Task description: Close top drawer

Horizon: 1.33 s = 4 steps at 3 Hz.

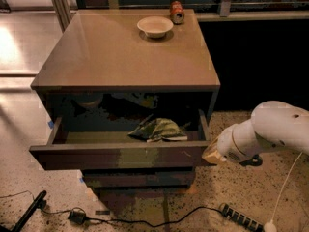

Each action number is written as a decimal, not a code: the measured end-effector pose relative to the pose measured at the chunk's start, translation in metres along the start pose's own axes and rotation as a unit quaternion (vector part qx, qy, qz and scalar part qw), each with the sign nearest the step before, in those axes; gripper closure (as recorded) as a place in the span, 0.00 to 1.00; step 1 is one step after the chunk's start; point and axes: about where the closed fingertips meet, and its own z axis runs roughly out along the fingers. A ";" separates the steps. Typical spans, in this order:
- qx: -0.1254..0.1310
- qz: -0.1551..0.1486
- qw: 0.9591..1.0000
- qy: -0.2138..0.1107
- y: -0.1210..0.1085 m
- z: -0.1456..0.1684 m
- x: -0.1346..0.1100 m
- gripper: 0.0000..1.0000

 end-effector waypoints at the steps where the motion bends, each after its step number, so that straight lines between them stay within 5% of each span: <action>1: 0.014 0.006 1.000 -0.014 -0.012 0.010 -0.011 1.00; 3: 0.055 0.008 0.997 -0.049 -0.069 0.037 -0.068 1.00; 4: 0.055 0.008 0.997 -0.049 -0.069 0.037 -0.068 1.00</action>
Offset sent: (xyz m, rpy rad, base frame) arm 0.1136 0.0414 0.0049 0.0760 -0.1663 -0.0786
